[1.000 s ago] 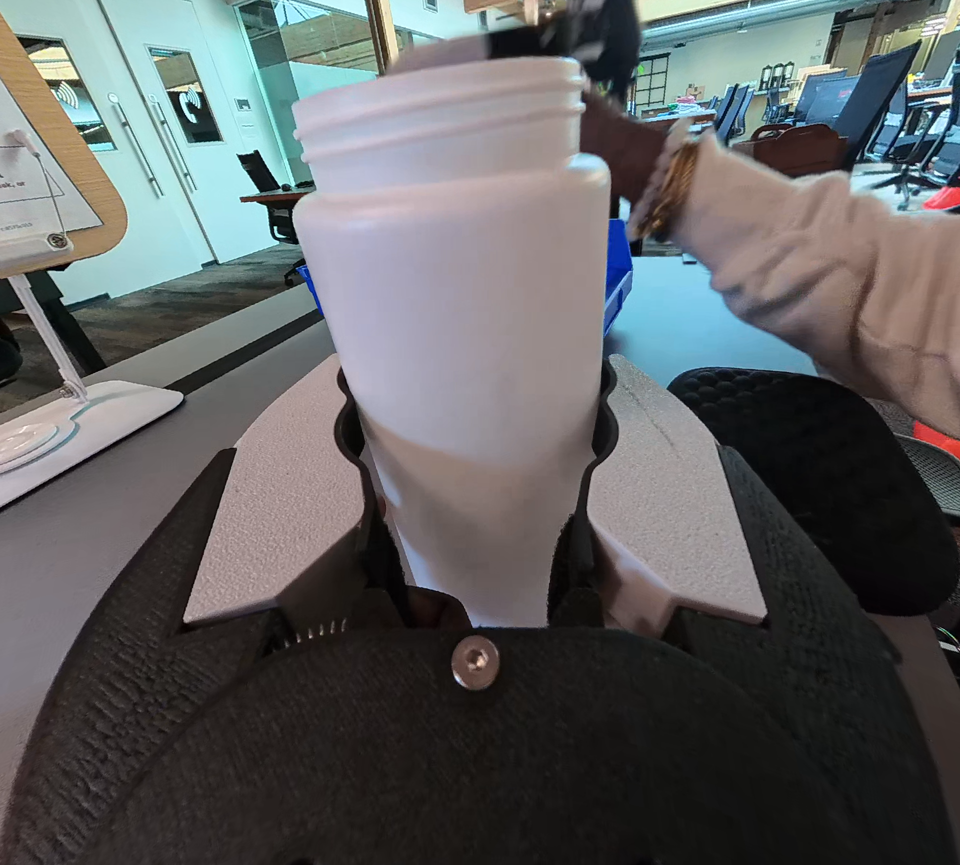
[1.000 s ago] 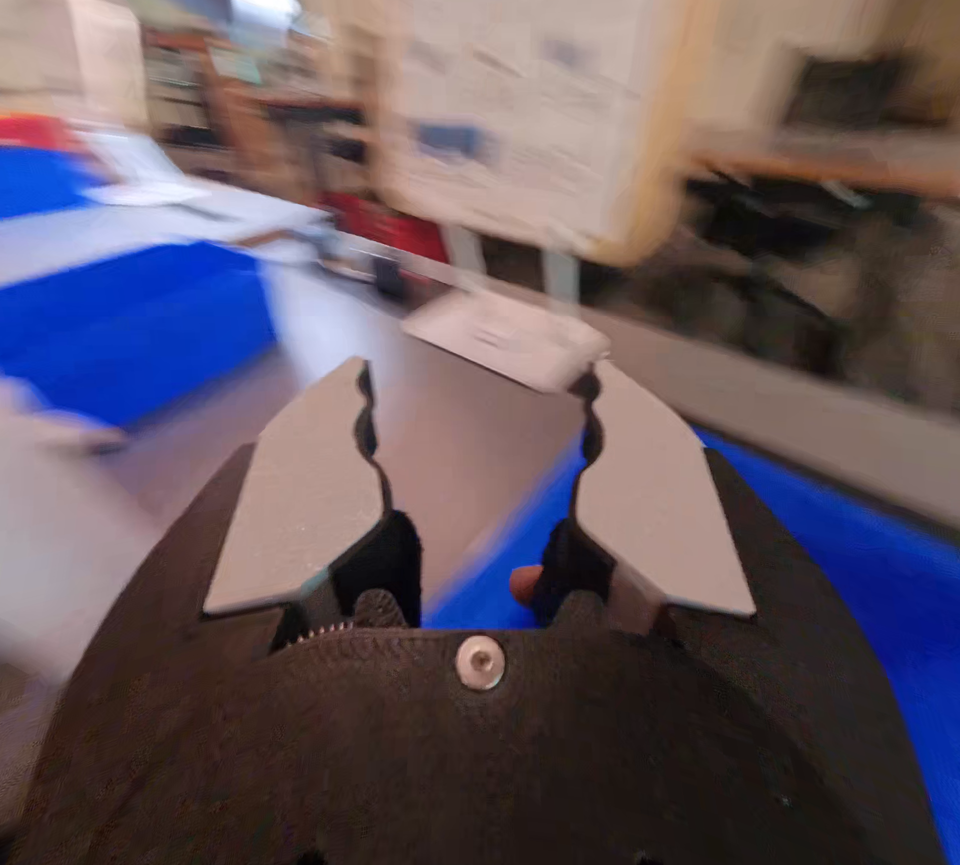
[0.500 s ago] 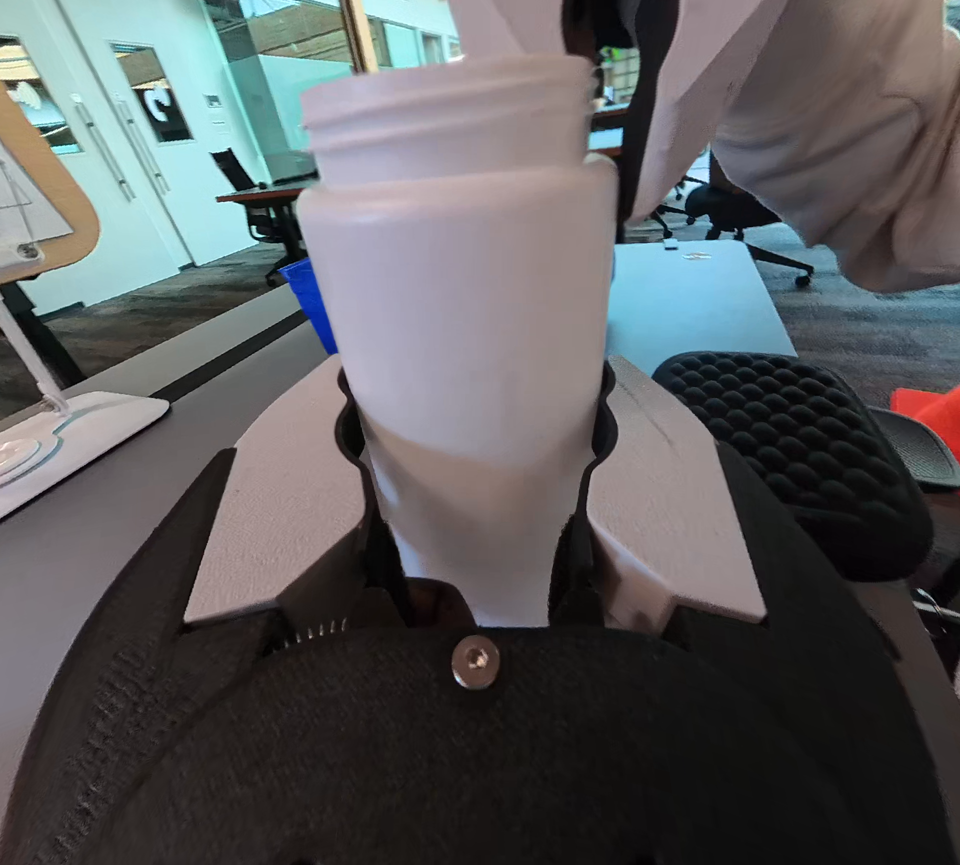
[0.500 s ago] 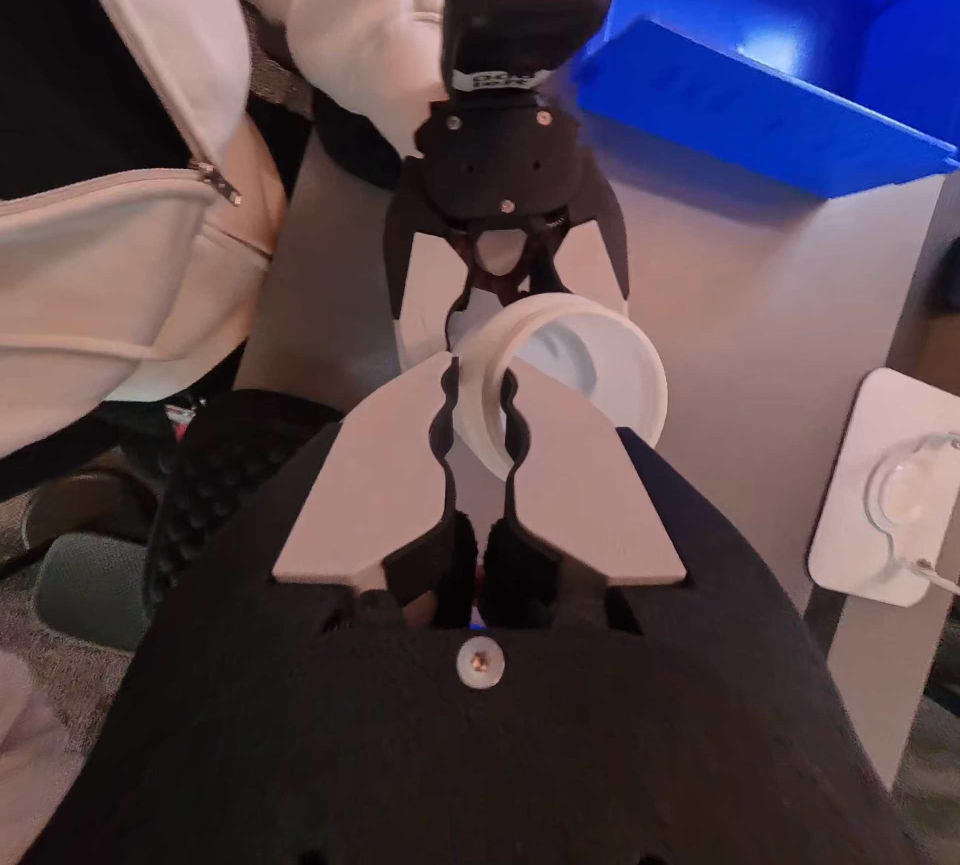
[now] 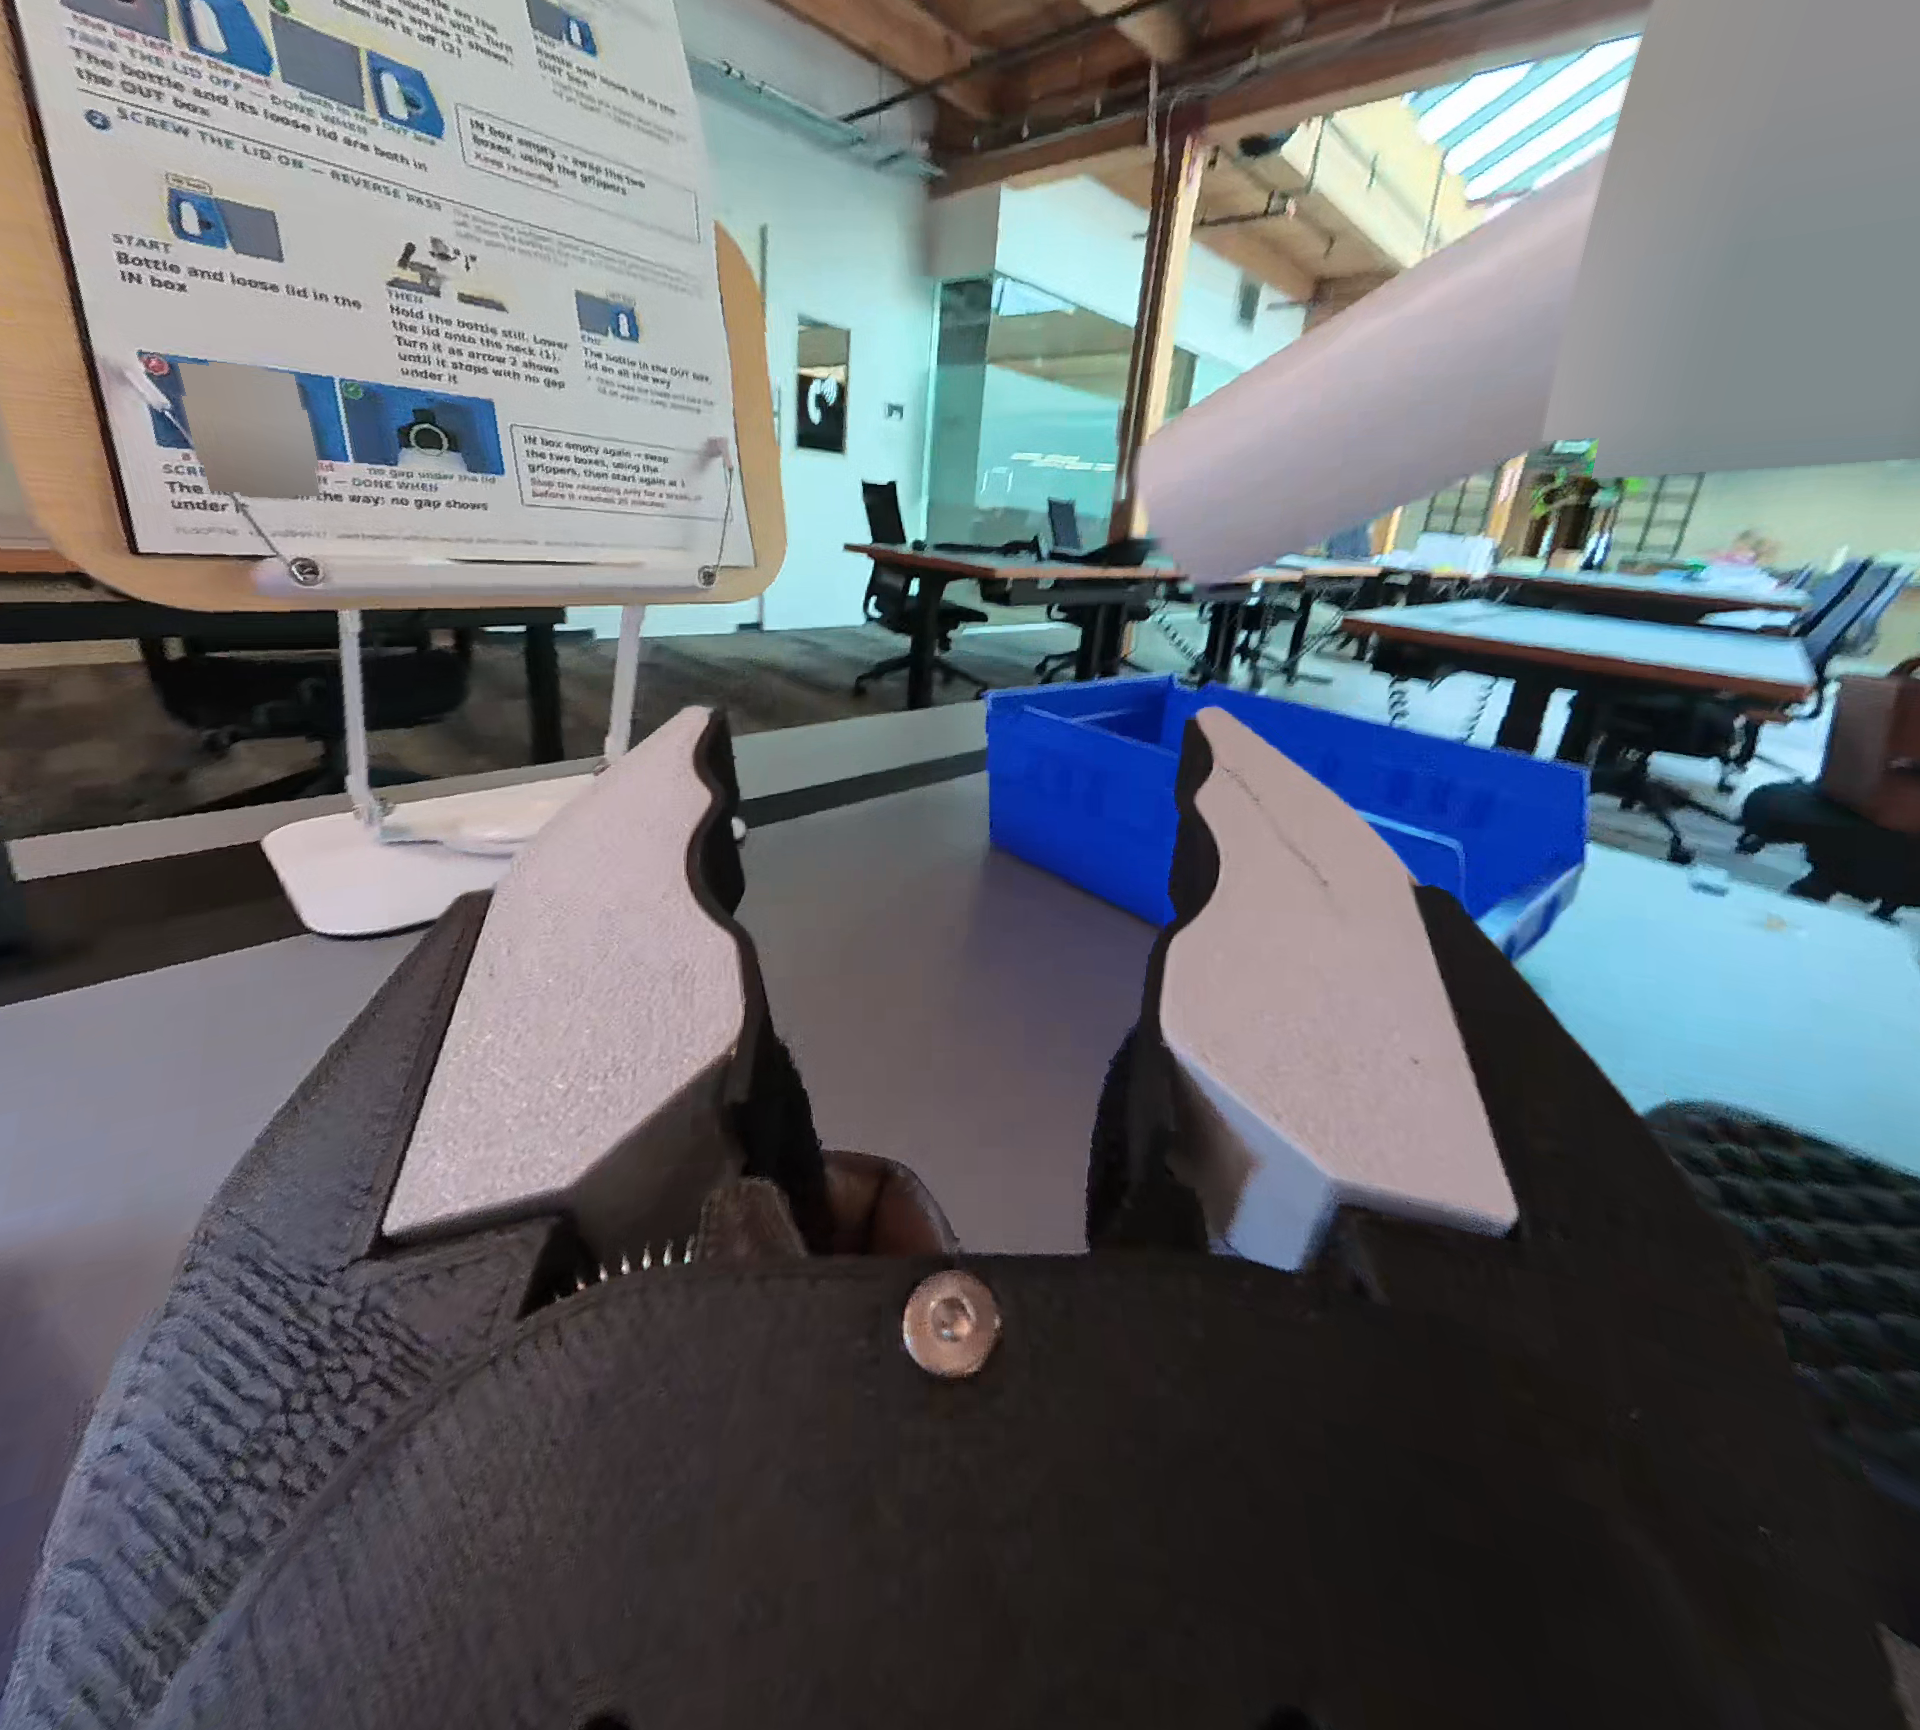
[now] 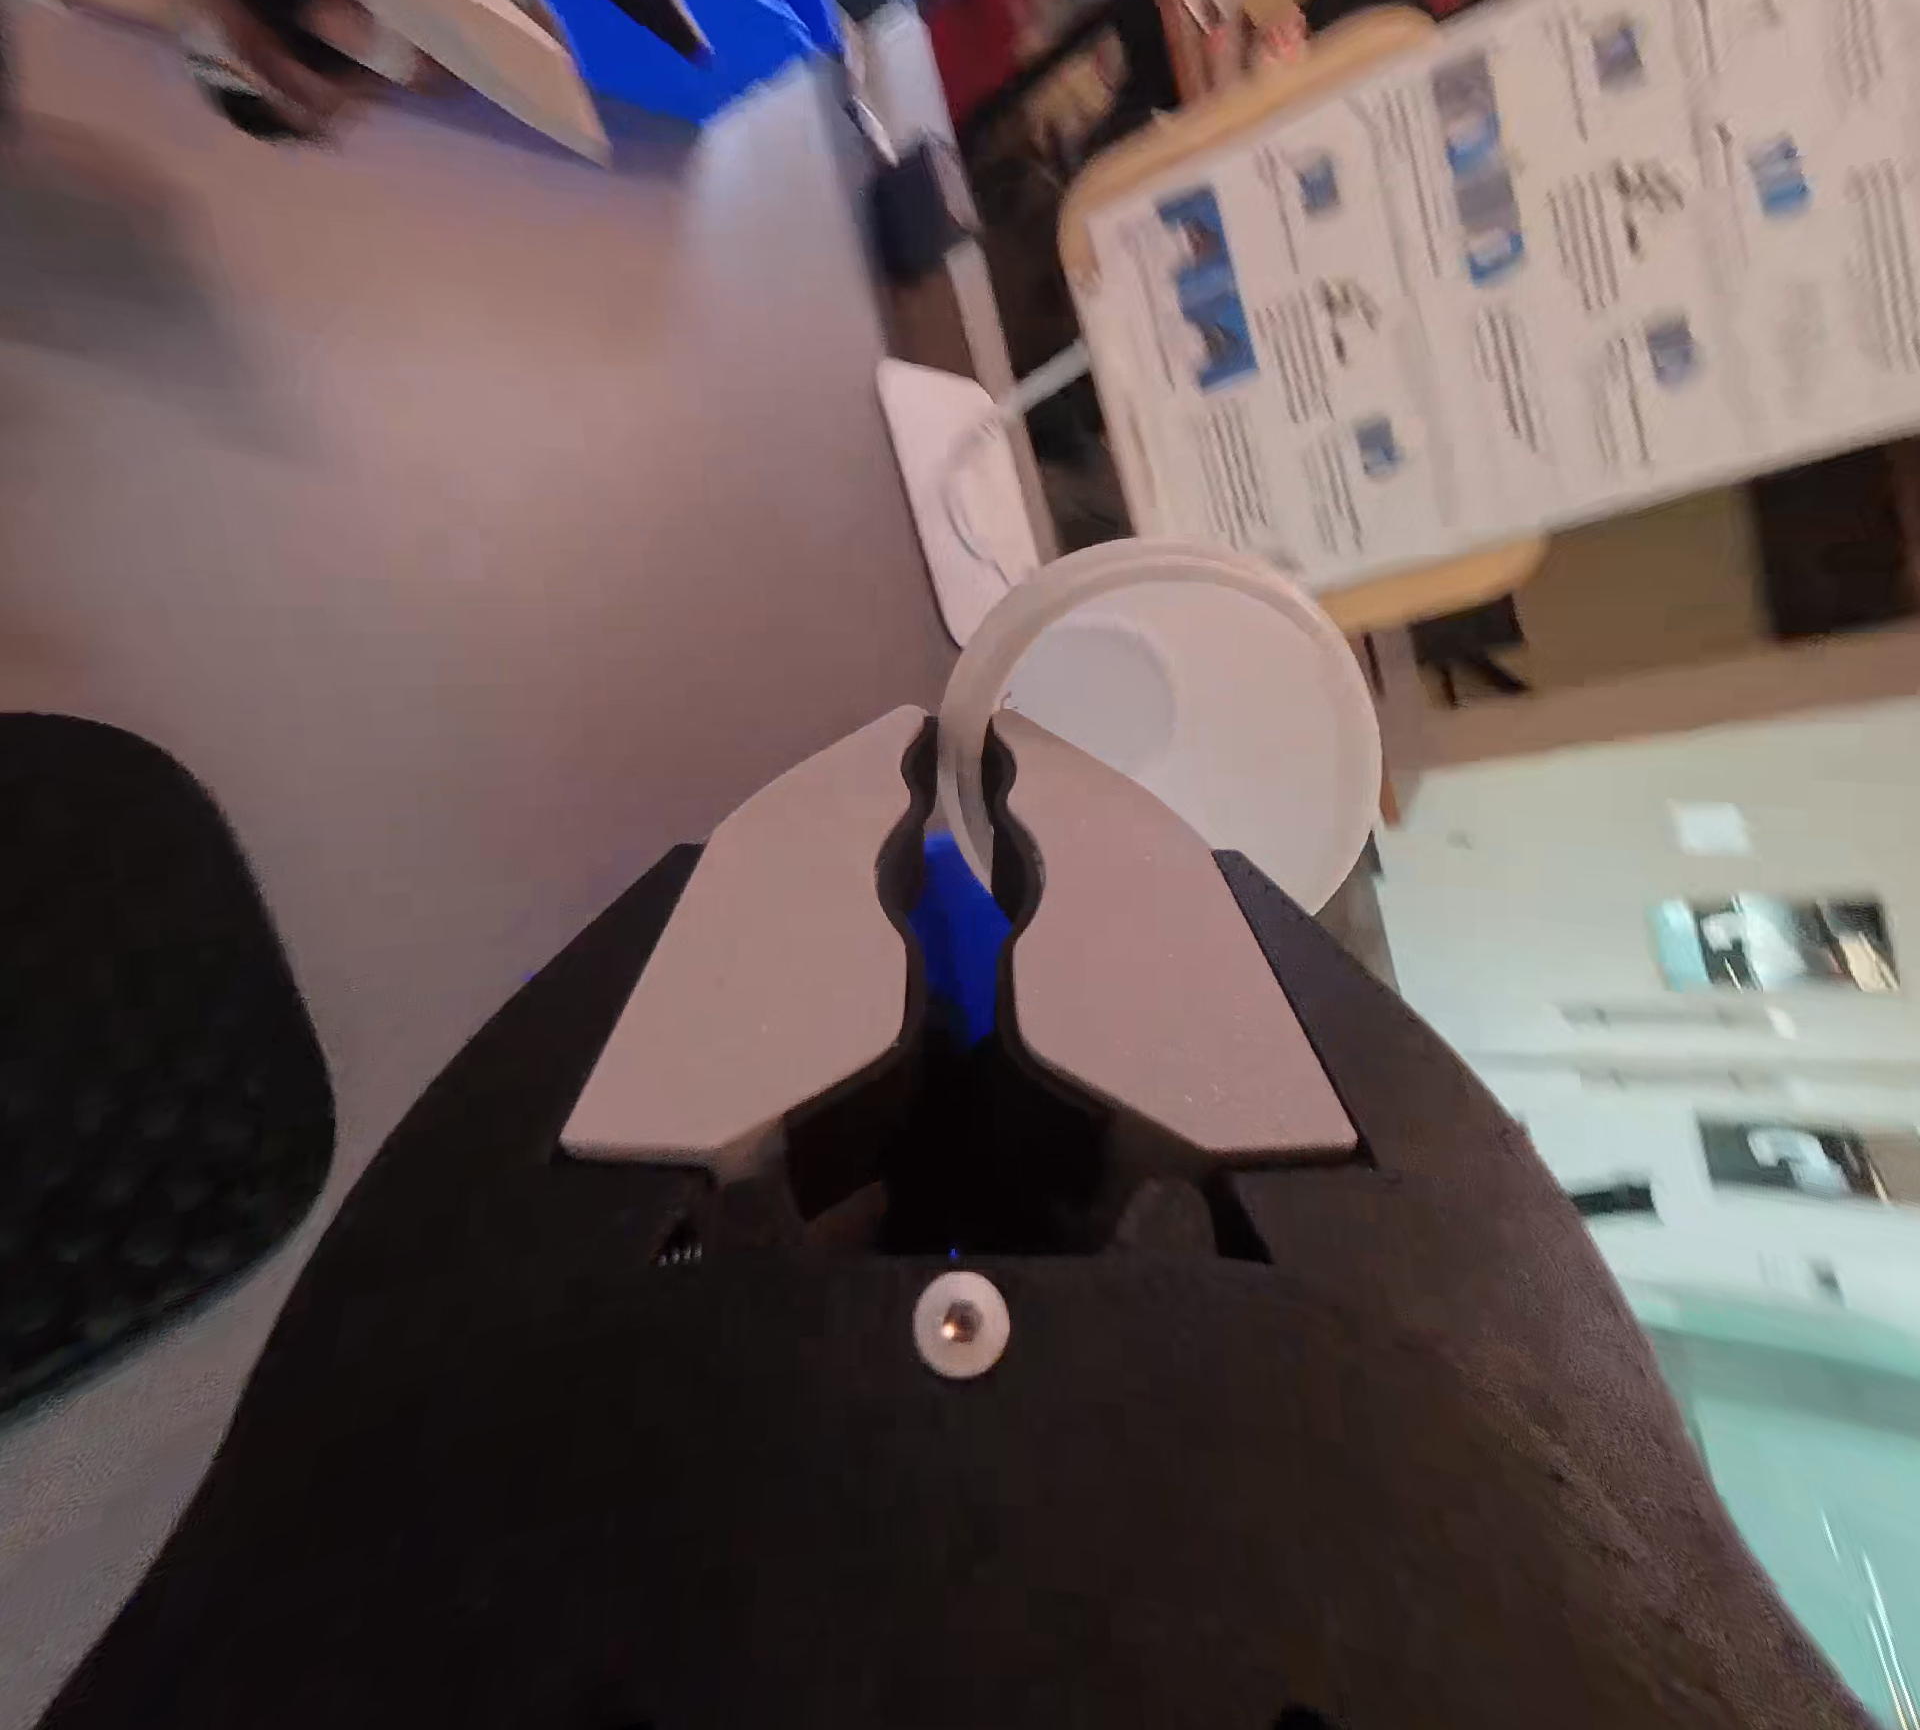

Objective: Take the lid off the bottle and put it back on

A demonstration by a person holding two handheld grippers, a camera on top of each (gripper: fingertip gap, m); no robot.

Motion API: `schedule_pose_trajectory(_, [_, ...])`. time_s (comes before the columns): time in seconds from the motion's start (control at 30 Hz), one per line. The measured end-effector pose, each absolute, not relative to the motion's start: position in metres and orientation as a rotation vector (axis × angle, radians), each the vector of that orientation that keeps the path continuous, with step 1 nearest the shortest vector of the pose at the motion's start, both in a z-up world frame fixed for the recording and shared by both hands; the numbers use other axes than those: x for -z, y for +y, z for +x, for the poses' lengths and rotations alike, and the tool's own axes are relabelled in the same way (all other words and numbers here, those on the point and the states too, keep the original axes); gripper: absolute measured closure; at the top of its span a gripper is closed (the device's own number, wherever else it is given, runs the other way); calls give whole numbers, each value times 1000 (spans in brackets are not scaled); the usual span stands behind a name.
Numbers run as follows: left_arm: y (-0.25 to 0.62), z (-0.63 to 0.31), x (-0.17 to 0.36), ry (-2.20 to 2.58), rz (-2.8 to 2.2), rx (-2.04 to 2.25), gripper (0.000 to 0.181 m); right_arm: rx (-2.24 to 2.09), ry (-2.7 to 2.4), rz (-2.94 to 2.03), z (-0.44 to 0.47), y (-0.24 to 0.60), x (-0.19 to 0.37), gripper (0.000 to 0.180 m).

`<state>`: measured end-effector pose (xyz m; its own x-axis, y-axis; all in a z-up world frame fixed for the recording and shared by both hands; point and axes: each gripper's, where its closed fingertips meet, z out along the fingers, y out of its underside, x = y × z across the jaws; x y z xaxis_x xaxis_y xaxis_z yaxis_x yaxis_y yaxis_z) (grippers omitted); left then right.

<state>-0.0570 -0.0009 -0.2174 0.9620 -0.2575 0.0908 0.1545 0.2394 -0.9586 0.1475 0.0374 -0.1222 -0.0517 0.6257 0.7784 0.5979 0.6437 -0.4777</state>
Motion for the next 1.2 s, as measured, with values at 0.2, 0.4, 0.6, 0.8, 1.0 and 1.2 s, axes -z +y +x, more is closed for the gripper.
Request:
schedule_pose_trajectory(0.2, [4, -45, 229, 197, -1351, 158, 106, -18, -1561, -1238, 184, 103, 177, 173])
schedule_pose_trajectory(0.4, [7, -46, 235, 201, -1373, 149, 107, -215, -1503, -1334, 178, 152, 256, 172])
schedule_pose_trajectory(0.6, [9, -47, 240, 205, -1390, 142, 107, -299, -1426, -1330, 170, 168, 289, 173])
schedule_pose_trajectory(0.8, [10, -42, 242, 228, -1400, 137, 108, -360, -1403, -1453, 175, 160, 315, 168])
schedule_pose_trajectory(1.0, [5, -39, 235, 244, -1395, 110, 107, -437, -1403, -1713, 187, 150, 335, 151])
schedule_pose_trajectory(1.2, [-34, -55, 214, 148, -1389, -16, 104, -621, -1133, -1681, 191, 140, 291, 104])
